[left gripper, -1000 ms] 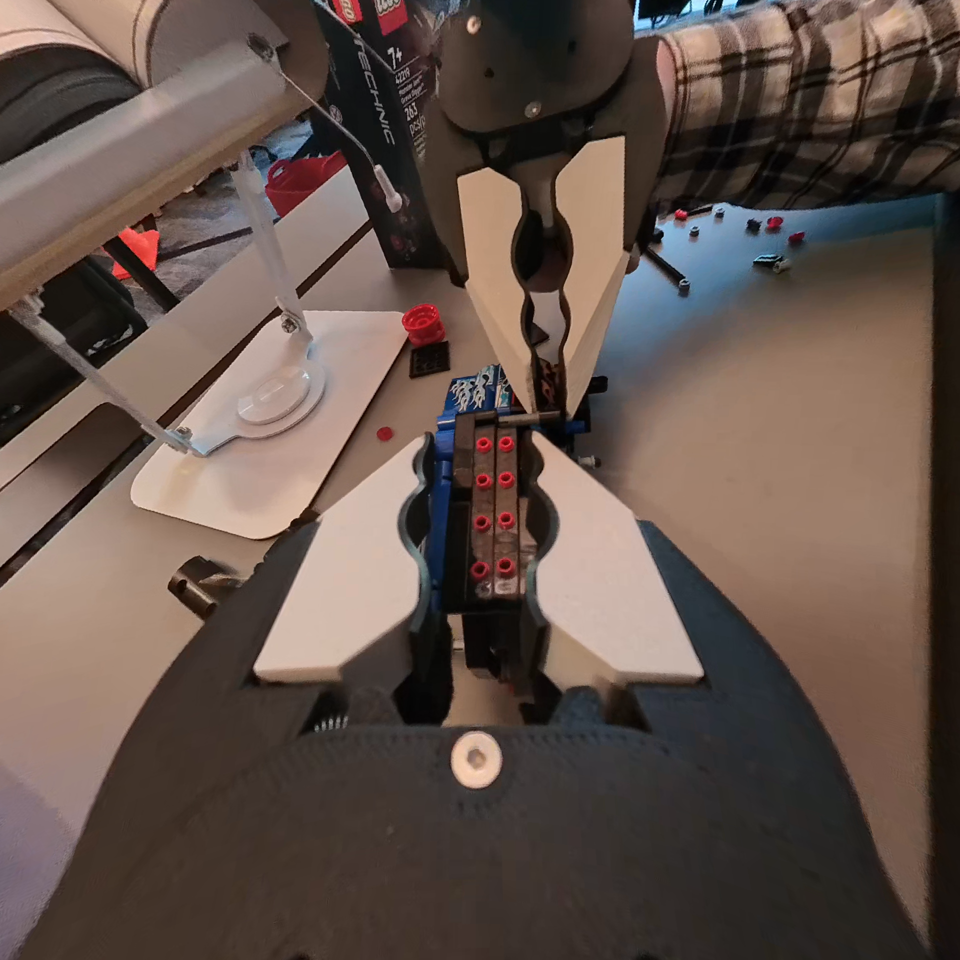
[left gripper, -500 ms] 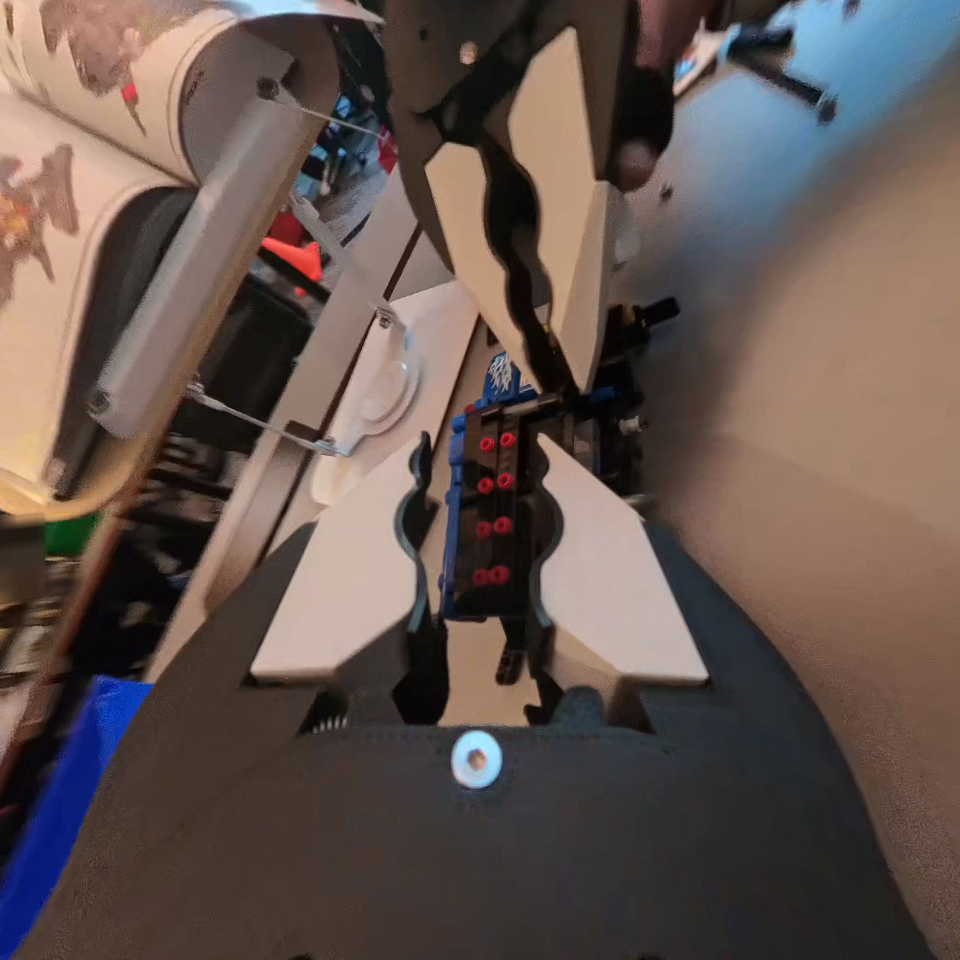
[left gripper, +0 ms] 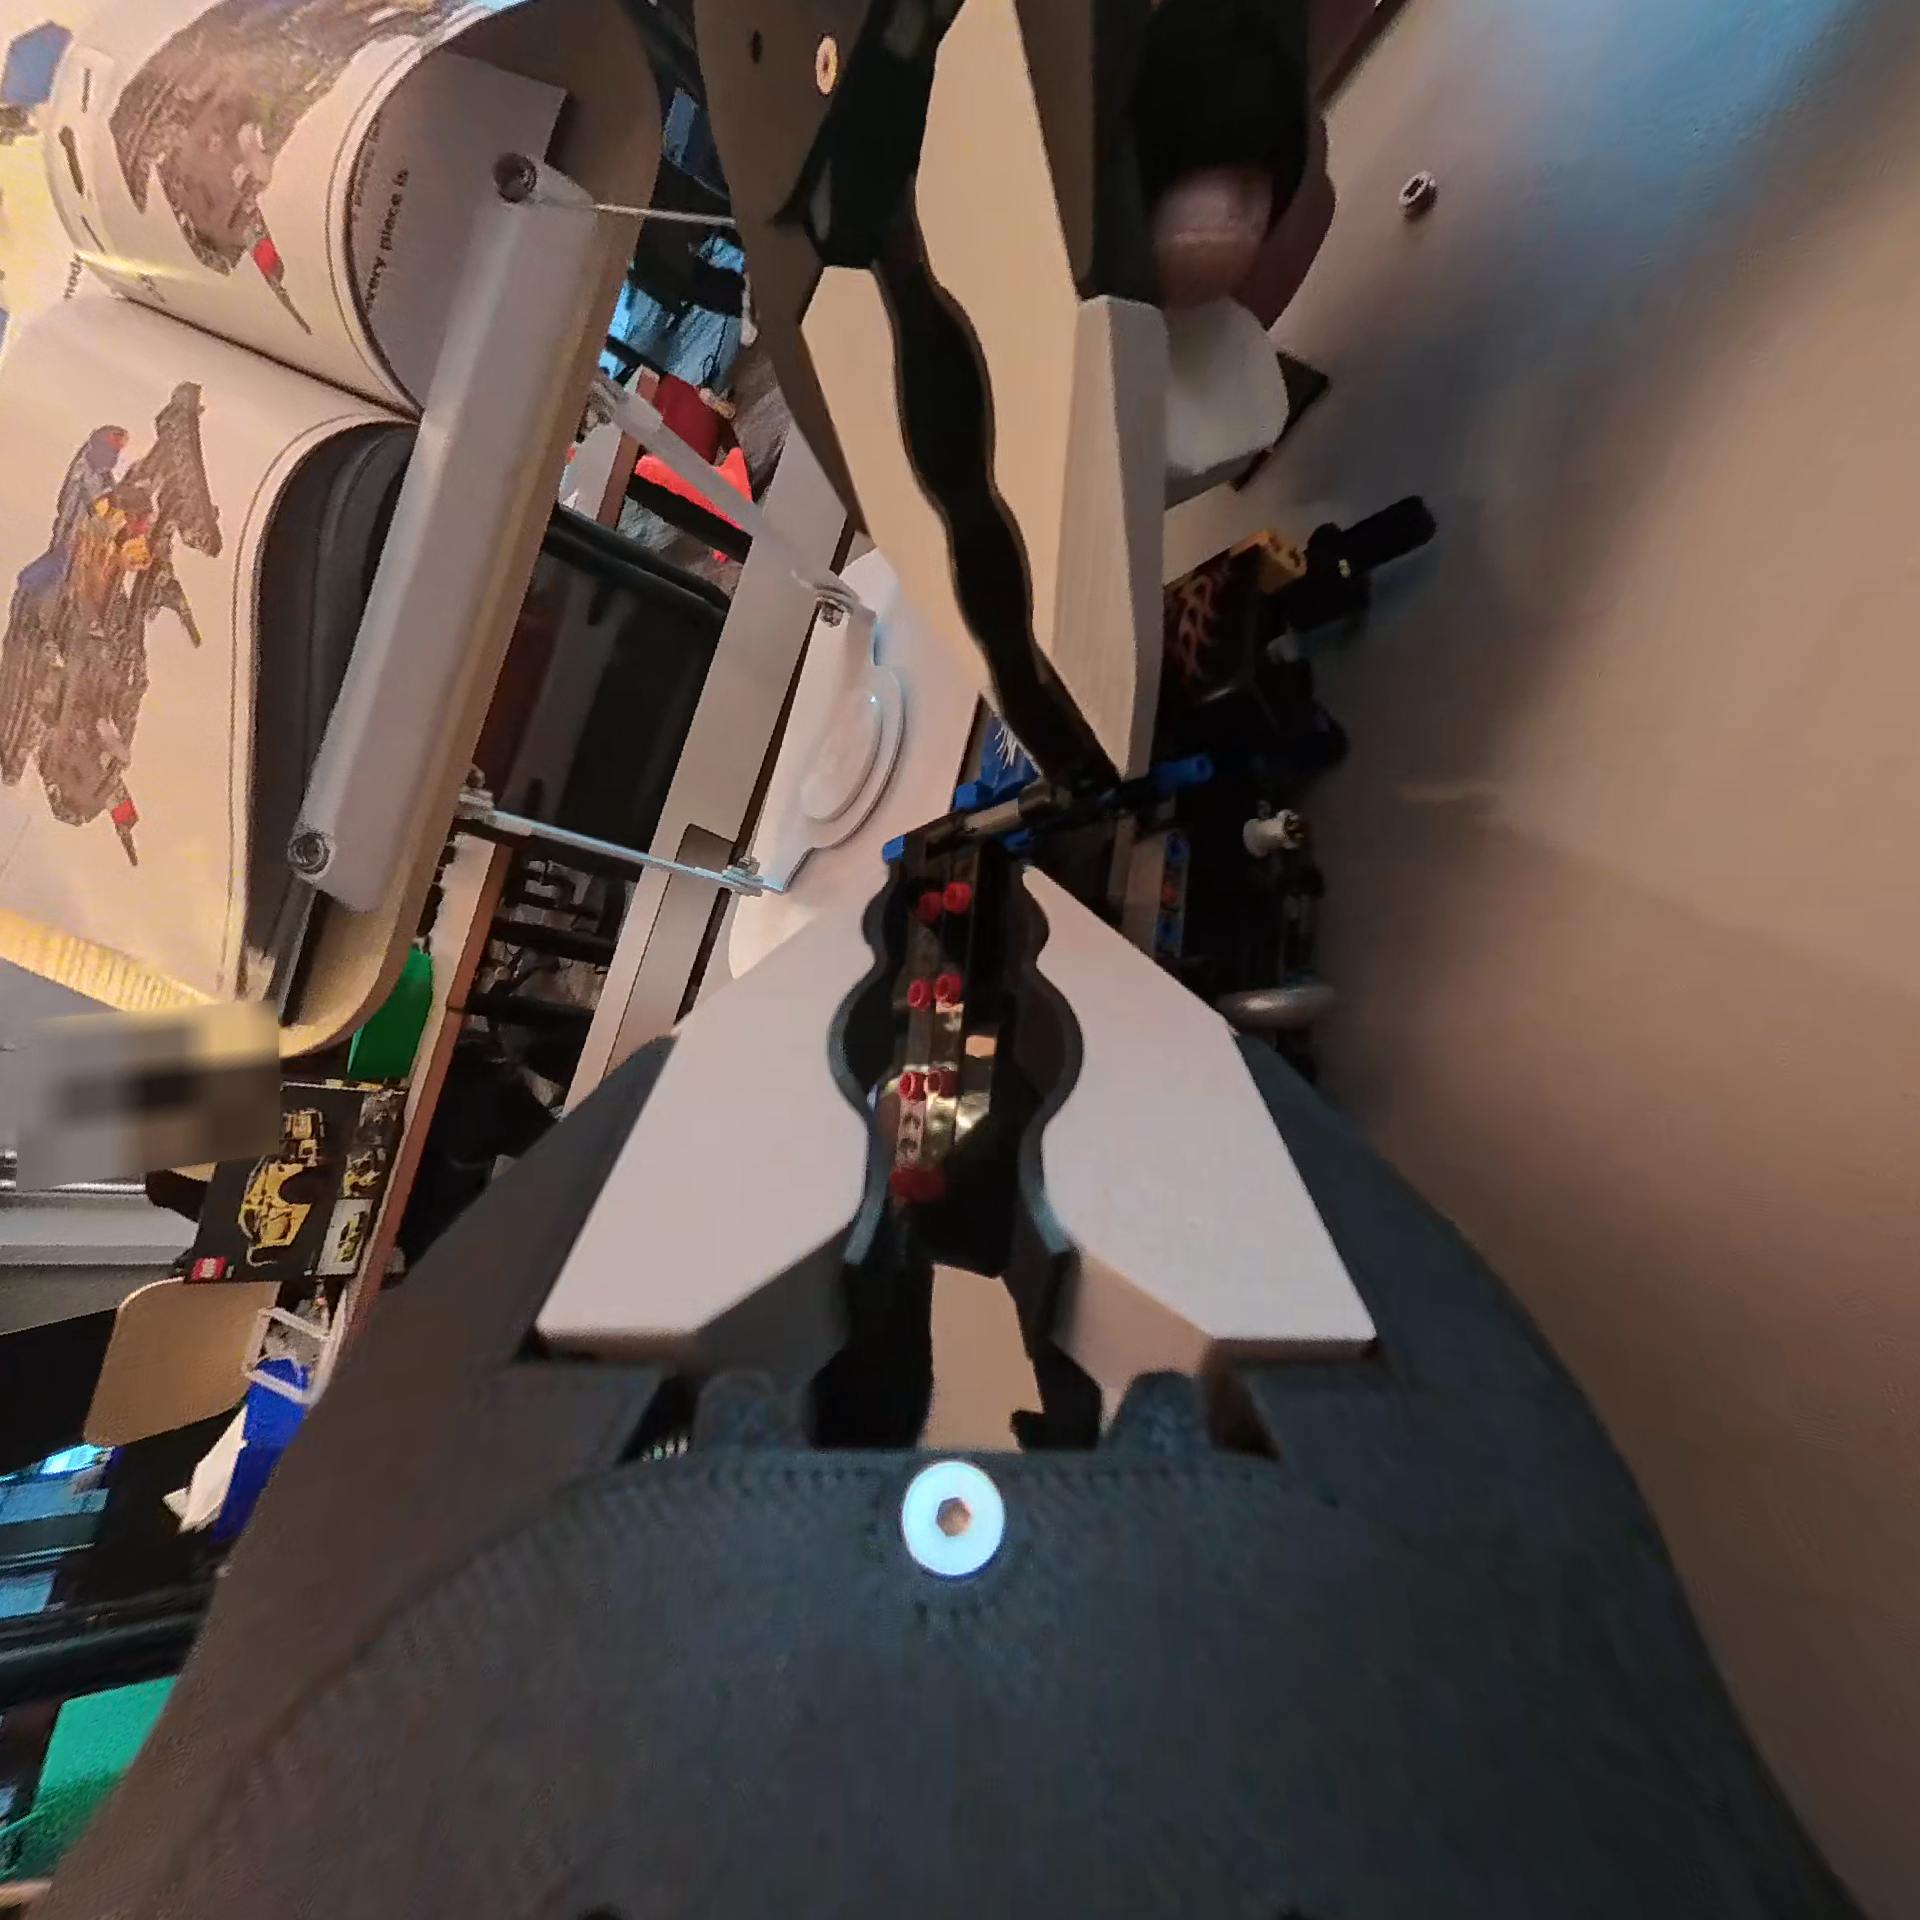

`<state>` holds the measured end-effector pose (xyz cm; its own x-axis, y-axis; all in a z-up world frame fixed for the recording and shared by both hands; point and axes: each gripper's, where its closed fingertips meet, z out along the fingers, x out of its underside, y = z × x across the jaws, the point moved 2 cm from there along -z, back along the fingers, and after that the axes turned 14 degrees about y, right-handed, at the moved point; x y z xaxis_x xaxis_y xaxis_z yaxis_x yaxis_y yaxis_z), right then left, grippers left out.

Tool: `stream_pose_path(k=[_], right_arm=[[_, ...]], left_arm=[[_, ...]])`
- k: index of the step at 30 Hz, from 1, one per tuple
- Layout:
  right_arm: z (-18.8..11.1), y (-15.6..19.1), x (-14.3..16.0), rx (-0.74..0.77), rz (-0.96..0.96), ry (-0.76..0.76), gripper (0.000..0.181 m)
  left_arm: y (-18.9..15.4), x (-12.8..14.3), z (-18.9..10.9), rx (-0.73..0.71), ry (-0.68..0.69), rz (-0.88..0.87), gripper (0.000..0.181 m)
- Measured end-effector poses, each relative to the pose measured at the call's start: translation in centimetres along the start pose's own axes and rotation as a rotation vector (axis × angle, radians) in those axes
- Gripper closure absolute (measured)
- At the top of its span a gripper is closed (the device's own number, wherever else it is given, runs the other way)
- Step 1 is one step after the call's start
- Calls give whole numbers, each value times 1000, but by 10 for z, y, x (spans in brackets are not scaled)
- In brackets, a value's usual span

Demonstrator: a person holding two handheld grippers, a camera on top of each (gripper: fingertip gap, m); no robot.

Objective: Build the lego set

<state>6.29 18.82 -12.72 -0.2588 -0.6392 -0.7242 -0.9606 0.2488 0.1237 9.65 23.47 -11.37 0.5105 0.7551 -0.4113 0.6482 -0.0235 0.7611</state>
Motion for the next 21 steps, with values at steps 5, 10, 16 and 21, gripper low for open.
stream_pose_path(k=[5, 10, 16, 21], right_arm=[[2, 1, -1, 2, -5, 3, 175], [3, 4, -2, 0, -23, 21, 175], [5, 11, -3, -2, -57, 58, 175], [6, 13, -4, -8, -64, 62, 175]], left_arm=[[1, 1, -2, 22, -29, -22, 165], [0, 1, -5, 49, -60, -16, 164], [-3, 2, -11, 105, -102, -19, 164], [-4, 2, -14, 137, -124, -37, 163]])
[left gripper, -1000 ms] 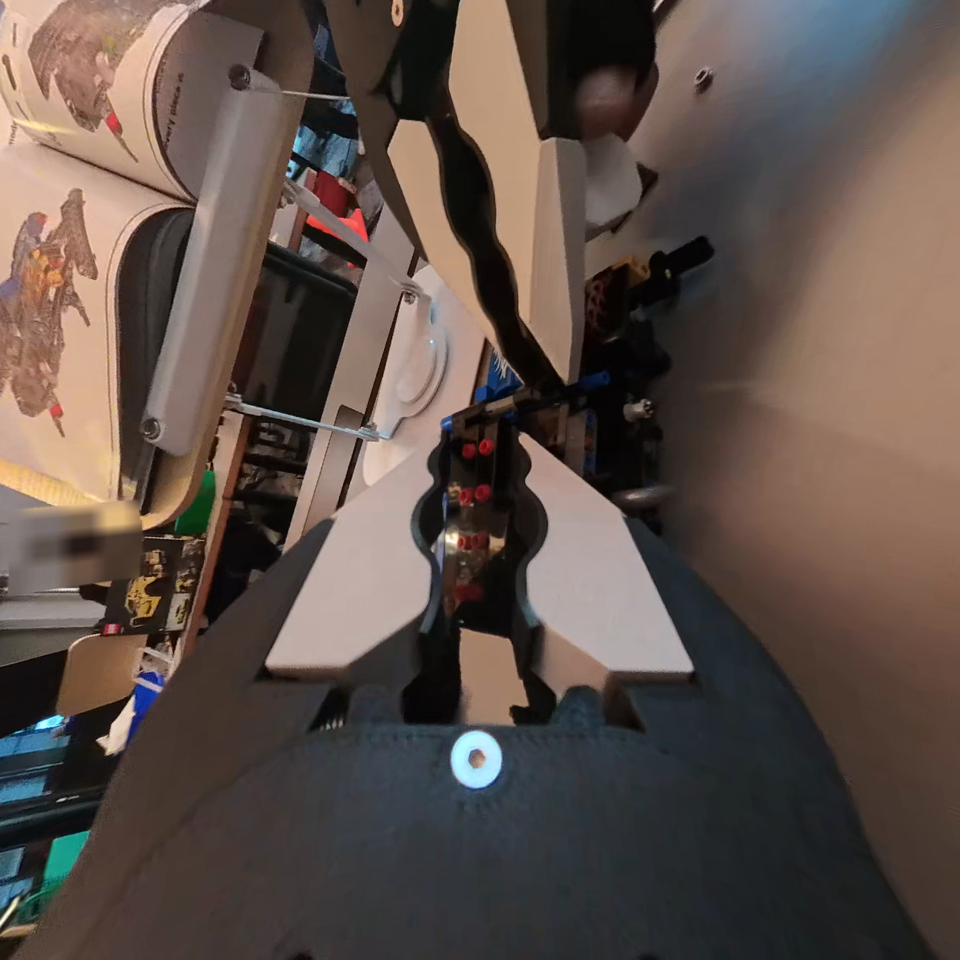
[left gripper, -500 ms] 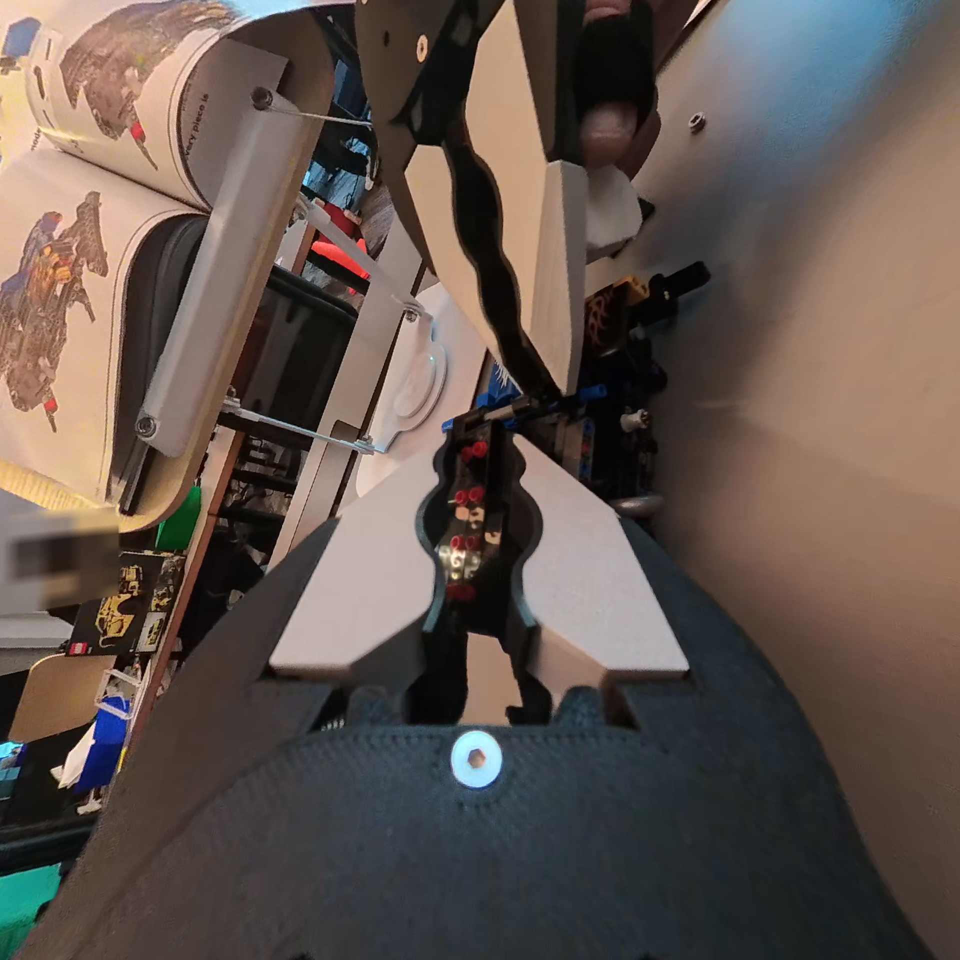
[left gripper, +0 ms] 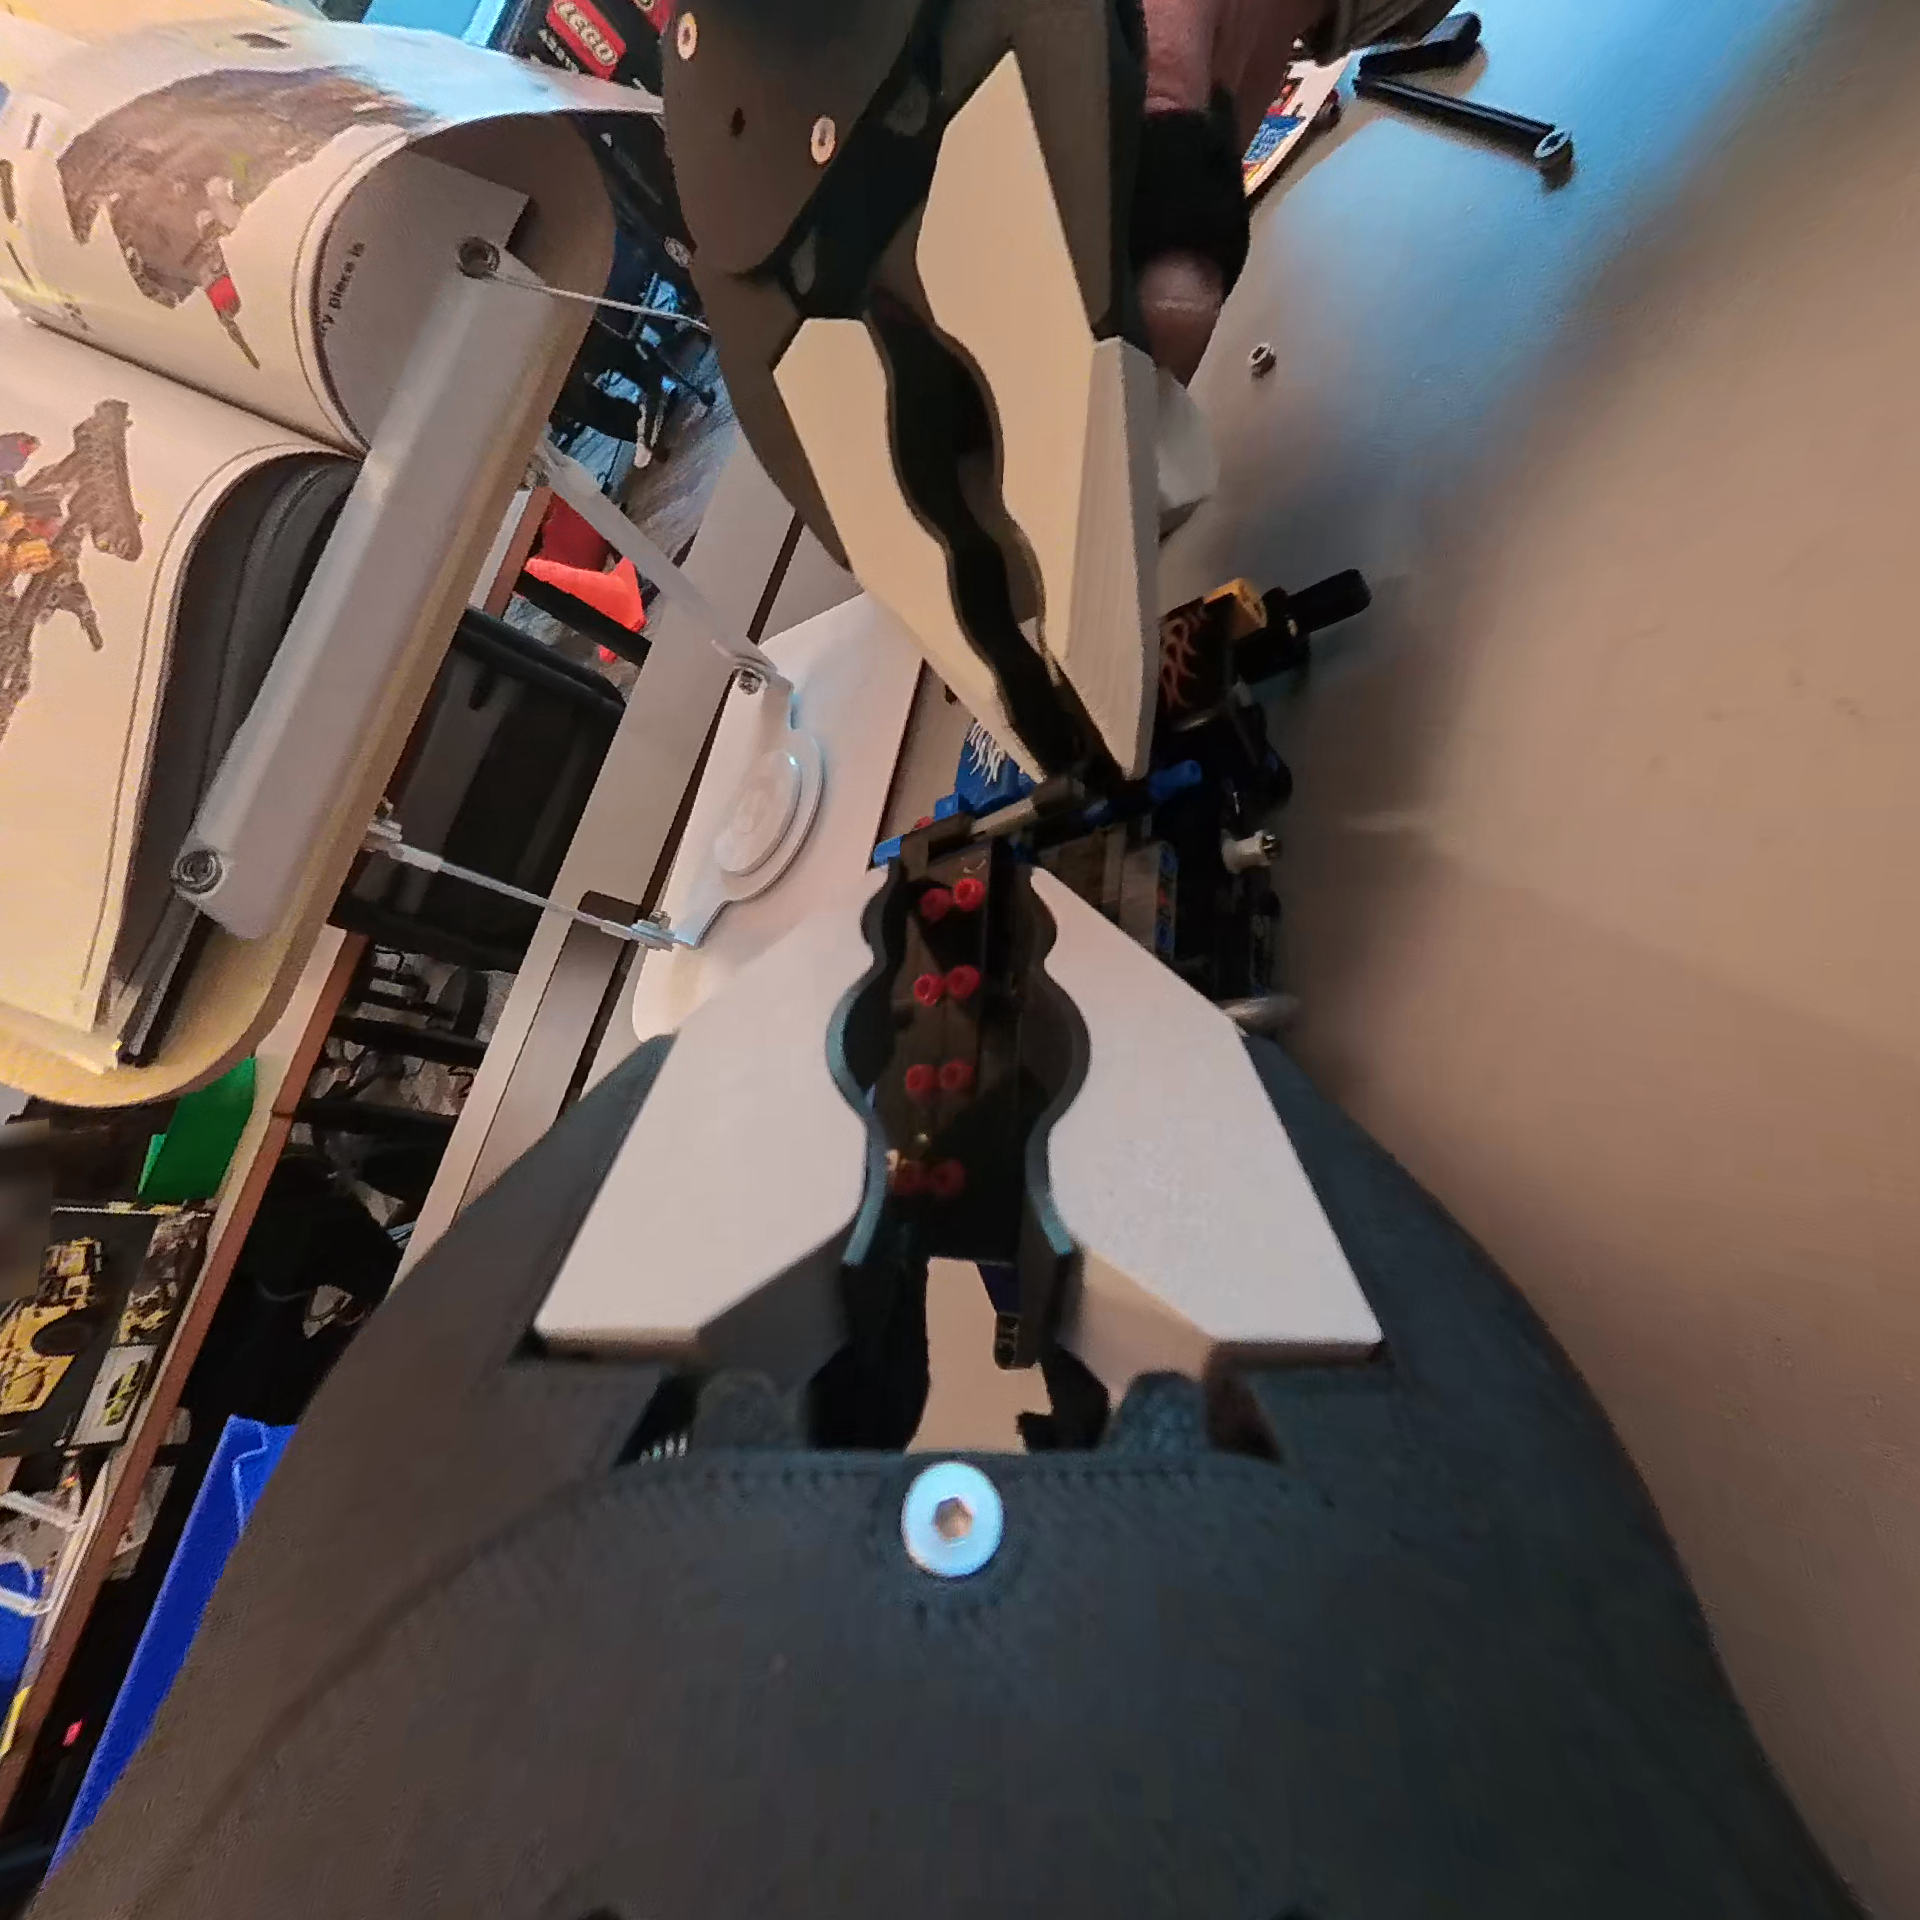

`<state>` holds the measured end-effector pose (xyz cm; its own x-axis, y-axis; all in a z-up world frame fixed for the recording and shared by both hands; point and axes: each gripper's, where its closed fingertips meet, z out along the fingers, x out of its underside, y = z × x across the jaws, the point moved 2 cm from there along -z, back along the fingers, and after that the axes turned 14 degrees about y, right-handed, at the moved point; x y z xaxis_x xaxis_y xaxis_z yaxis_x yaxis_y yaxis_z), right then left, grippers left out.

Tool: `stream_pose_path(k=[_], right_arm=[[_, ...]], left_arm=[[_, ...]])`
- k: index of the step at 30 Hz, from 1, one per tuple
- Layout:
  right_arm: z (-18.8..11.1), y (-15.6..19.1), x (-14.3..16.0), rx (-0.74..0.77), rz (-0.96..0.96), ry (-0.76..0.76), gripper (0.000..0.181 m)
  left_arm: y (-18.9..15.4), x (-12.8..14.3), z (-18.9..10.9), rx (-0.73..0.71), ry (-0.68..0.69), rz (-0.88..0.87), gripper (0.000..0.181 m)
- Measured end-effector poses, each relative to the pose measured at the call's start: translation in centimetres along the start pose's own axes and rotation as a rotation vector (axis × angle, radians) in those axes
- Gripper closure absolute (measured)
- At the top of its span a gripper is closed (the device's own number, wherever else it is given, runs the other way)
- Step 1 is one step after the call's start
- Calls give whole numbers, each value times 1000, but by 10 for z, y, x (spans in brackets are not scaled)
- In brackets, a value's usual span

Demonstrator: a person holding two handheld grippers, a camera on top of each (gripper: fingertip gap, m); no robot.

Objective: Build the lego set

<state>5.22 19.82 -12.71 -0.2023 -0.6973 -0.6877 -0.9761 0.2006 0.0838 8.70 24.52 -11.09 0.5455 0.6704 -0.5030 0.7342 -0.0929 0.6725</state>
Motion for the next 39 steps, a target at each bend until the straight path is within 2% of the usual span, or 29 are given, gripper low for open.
stream_pose_path(k=[39], right_arm=[[0, -4, 1, 22, 12, -31, 175]], left_arm=[[-1, -1, 6, -13, 17, -42, 156]])
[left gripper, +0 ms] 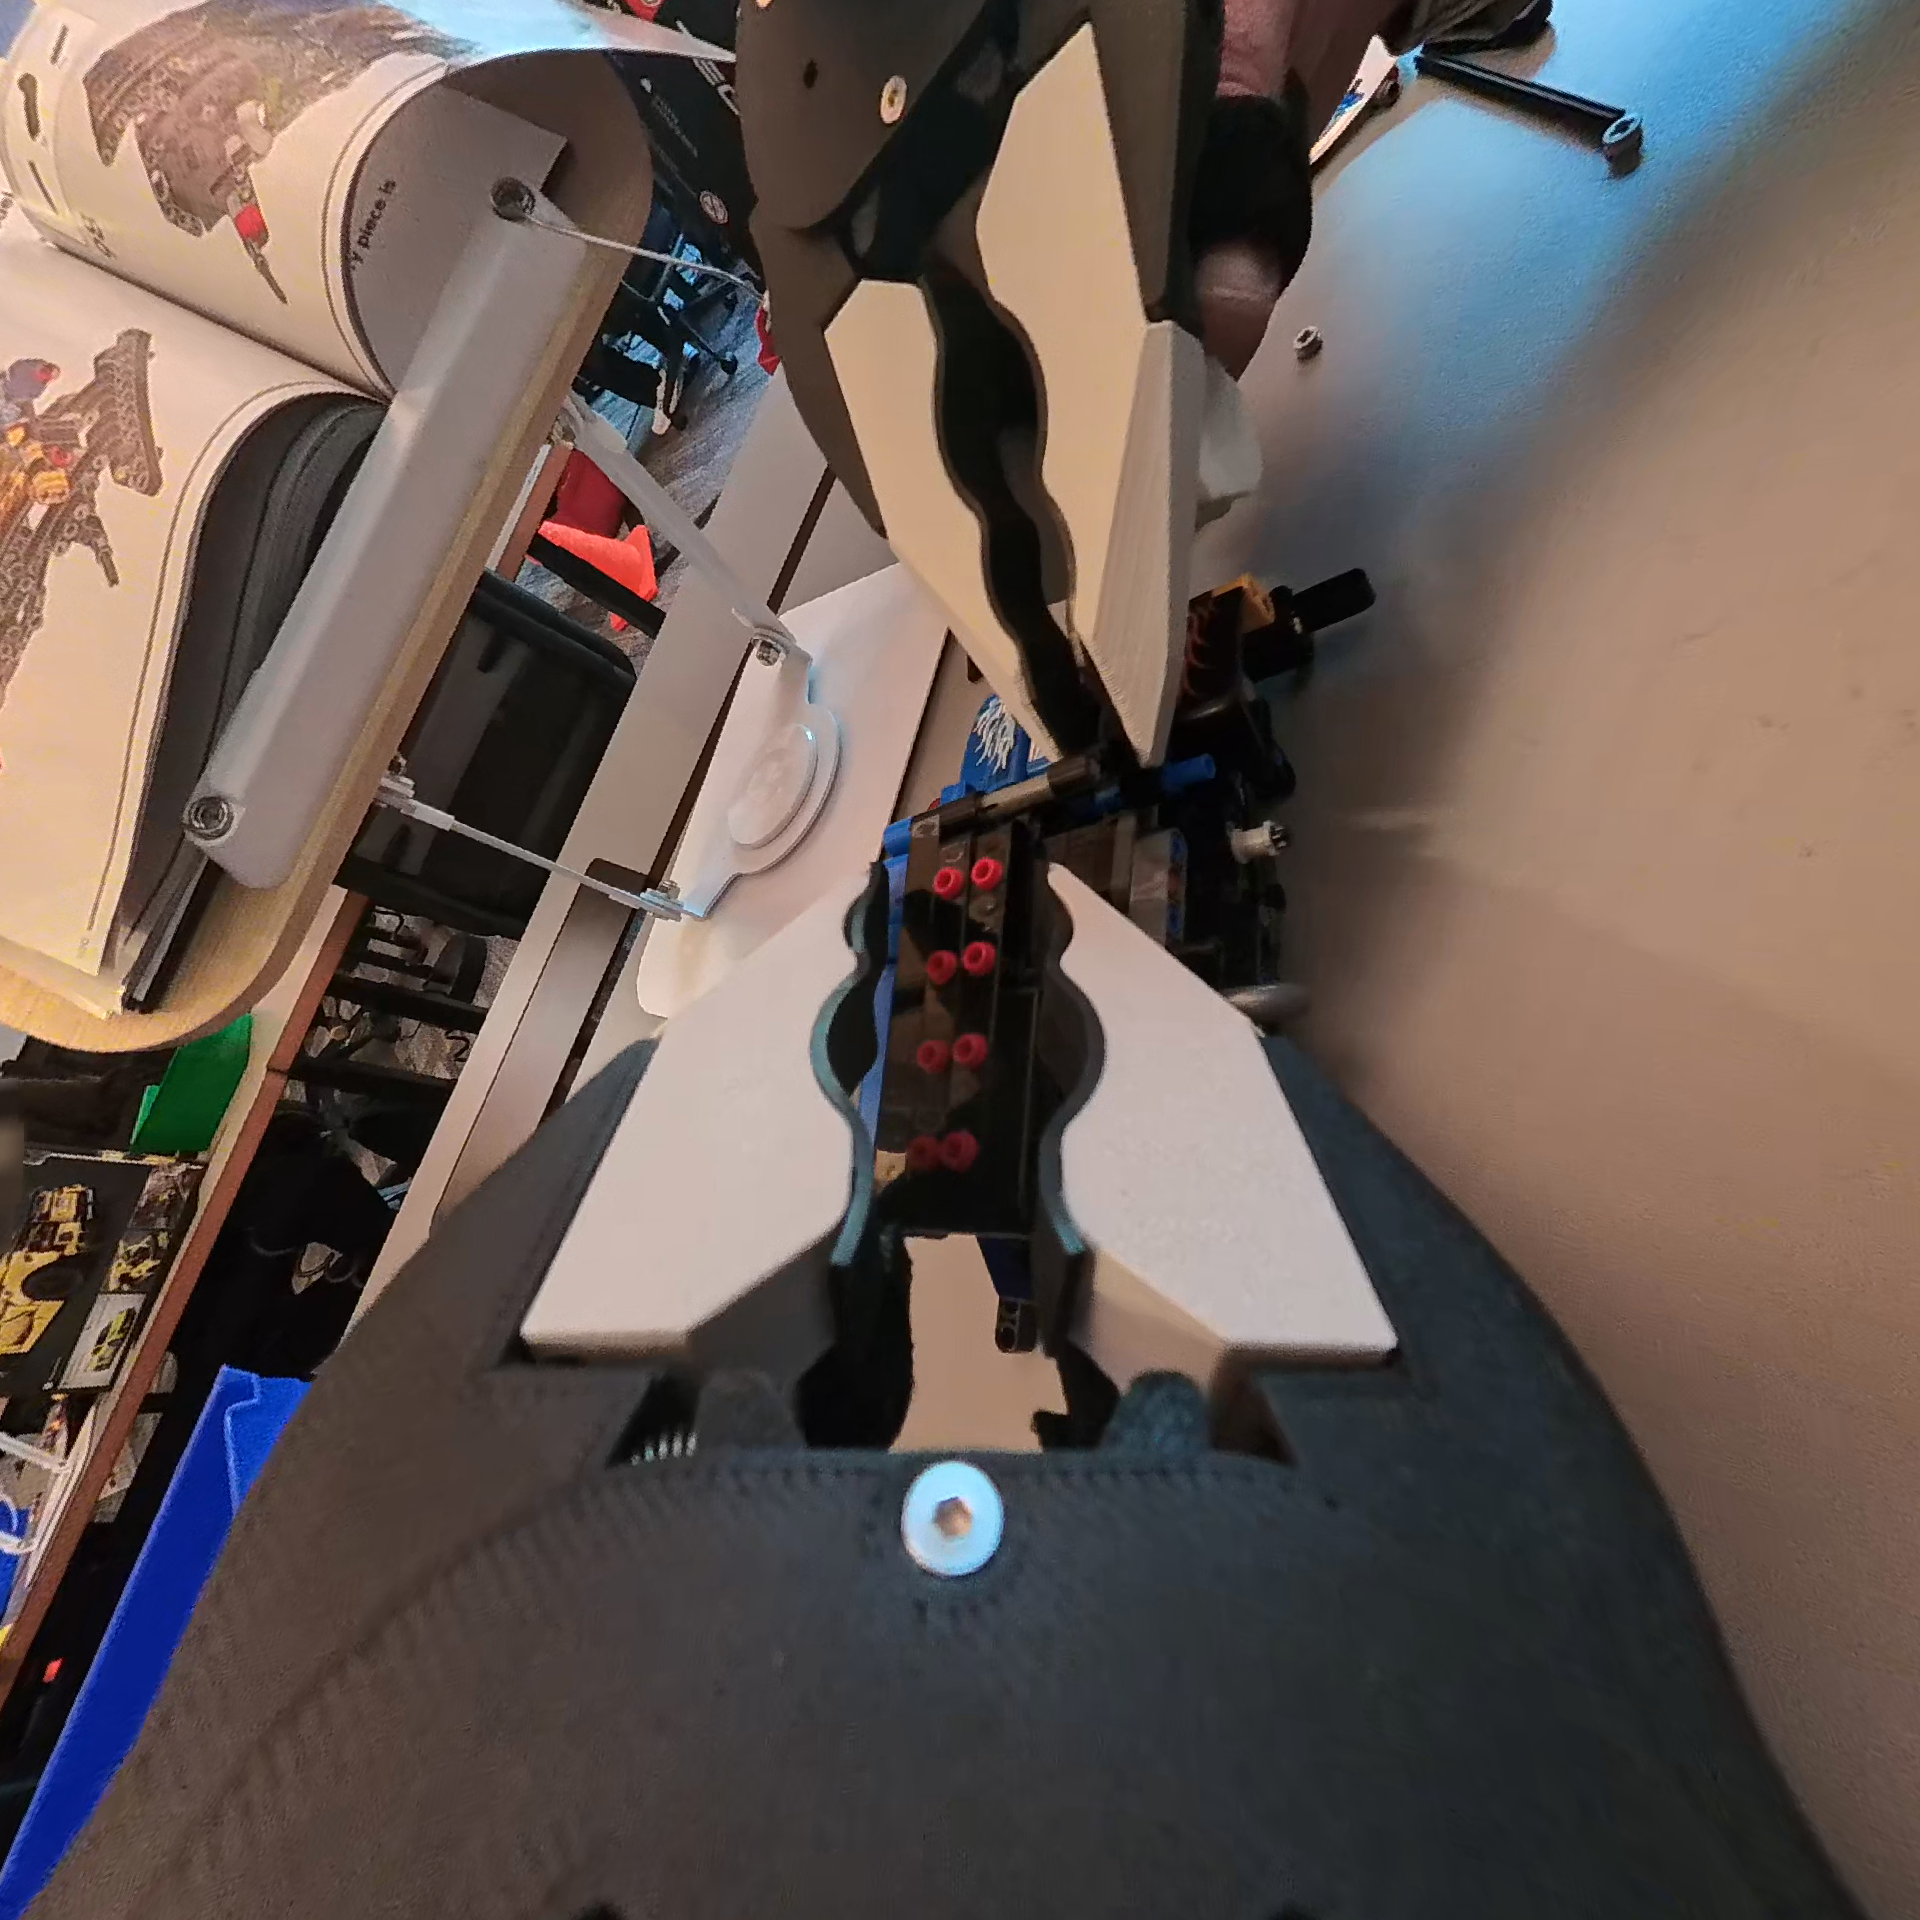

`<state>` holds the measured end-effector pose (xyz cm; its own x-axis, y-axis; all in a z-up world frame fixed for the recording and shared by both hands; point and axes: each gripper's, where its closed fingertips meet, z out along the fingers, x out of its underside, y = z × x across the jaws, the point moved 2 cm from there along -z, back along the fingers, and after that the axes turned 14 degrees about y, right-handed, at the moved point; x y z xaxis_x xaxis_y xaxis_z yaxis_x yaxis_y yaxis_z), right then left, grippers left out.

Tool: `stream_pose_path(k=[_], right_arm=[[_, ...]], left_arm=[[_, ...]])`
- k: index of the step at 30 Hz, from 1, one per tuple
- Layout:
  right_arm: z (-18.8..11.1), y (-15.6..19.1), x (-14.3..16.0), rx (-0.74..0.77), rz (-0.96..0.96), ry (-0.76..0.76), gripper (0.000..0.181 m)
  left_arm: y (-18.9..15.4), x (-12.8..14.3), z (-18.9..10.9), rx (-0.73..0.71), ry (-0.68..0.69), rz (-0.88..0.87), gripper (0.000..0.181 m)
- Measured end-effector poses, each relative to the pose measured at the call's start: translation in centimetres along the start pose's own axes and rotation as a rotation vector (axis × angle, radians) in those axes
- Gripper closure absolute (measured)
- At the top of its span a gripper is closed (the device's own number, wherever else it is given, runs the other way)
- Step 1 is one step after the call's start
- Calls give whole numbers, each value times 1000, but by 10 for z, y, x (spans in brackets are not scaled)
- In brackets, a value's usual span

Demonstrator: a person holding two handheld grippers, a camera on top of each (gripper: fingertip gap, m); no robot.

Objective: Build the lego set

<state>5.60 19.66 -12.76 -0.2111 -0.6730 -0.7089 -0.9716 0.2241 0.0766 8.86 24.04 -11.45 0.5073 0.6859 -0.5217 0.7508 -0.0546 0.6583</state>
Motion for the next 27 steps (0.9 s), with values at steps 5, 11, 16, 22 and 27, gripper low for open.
stream_pose_path(k=[5, 11, 16, 22, 27], right_arm=[[0, 0, 0, 0, -1, 1, 175], [1, 0, 0, -3, 3, -7, 175], [1, -1, 0, -3, 5, -8, 175], [2, -1, 0, -6, 7, -12, 175], [2, -1, 0, -7, 8, -13, 175]], left_arm=[[0, 1, 0, 6, 1, -17, 153], [2, 2, 0, 4, 6, -31, 151], [2, 2, 0, 1, 5, -33, 150], [2, 2, 0, 0, 7, -38, 148], [2, 3, 0, -2, 8, -41, 146]])
